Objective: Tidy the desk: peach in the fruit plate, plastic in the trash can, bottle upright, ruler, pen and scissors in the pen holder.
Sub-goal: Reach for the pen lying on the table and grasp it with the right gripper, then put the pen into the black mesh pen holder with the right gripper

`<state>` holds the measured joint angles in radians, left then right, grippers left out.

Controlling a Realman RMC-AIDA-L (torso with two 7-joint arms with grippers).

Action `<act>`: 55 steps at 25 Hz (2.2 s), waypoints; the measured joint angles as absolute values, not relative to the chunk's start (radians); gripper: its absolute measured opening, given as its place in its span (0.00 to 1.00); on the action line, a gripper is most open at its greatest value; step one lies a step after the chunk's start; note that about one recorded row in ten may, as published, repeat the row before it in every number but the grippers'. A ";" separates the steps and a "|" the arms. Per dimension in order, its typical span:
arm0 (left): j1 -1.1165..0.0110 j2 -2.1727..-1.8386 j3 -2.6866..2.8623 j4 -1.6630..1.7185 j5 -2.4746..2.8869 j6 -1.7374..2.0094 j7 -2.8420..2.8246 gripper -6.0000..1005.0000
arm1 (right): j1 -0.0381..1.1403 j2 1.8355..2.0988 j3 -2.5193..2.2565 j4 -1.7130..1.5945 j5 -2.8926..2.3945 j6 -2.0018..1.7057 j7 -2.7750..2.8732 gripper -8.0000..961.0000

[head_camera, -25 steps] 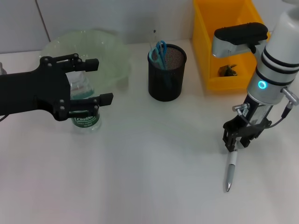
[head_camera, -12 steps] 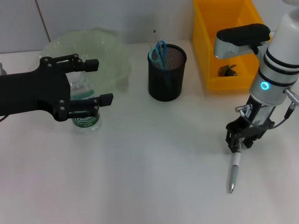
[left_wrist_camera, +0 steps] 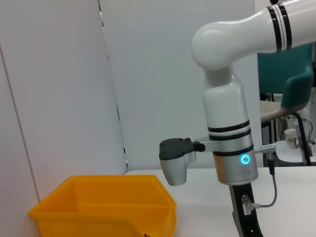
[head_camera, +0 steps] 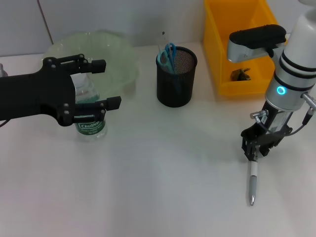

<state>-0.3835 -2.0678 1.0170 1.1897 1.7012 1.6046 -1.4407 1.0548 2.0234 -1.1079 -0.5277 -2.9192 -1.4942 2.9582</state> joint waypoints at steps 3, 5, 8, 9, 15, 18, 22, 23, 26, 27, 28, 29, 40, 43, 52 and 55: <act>-0.384 -2.068 1.017 1.189 1.697 1.605 -1.440 0.78 | 1.055 2.022 -1.110 -0.525 -2.919 -1.494 2.958 0.36; -0.384 -2.068 1.017 1.189 1.693 1.605 -1.440 0.78 | 1.055 2.020 -1.114 -0.519 -2.919 -1.493 2.958 0.34; -0.384 -2.068 1.017 1.189 1.691 1.605 -1.440 0.78 | 1.053 2.020 -1.117 -0.515 -2.919 -1.492 2.958 0.32; -0.384 -2.068 1.017 1.189 1.689 1.605 -1.439 0.78 | 1.053 2.020 -1.117 -0.515 -2.919 -1.492 2.958 0.32; -0.384 -2.068 1.017 1.189 1.688 1.605 -1.437 0.78 | 1.050 2.020 -1.116 -0.515 -2.919 -1.483 2.958 0.27; -0.384 -2.068 1.017 1.189 1.687 1.605 -1.437 0.78 | 1.046 2.022 -1.117 -0.515 -2.919 -1.480 2.958 0.26; -0.384 -2.068 1.017 1.189 1.687 1.605 -1.437 0.78 | 1.043 2.023 -1.117 -0.515 -2.919 -1.479 2.958 0.25; -0.384 -2.068 1.017 1.189 1.687 1.605 -1.437 0.78 | 1.042 2.023 -1.117 -0.515 -2.919 -1.479 2.958 0.24; -0.383 -2.068 1.017 1.189 1.687 1.604 -1.437 0.78 | 1.039 2.025 -1.117 -0.523 -2.919 -1.478 2.957 0.20; -0.384 -2.068 1.017 1.189 1.687 1.604 -1.437 0.78 | 1.039 2.025 -1.117 -0.523 -2.919 -1.478 2.957 0.19; -0.384 -2.068 1.017 1.189 1.687 1.604 -1.437 0.78 | 1.039 2.026 -1.117 -0.524 -2.919 -1.478 2.956 0.18; -0.383 -2.068 1.017 1.189 1.687 1.605 -1.437 0.78 | 1.039 2.027 -1.117 -0.525 -2.919 -1.478 2.955 0.17; -0.383 -2.066 1.012 1.193 1.687 1.605 -1.433 0.78 | 0.999 2.034 -1.107 -0.712 -2.914 -1.542 2.950 0.15; -0.383 -2.065 1.009 1.197 1.670 1.608 -1.438 0.78 | 0.973 2.037 -1.105 -0.815 -2.910 -1.581 2.950 0.15; -0.370 -2.066 1.013 1.188 1.633 1.642 -1.472 0.78 | 0.846 2.052 -1.089 -1.229 -2.805 -1.660 2.904 0.14; -0.366 -2.067 1.013 1.175 1.627 1.698 -1.494 0.78 | 0.795 2.053 -1.075 -1.355 -2.751 -1.659 2.868 0.14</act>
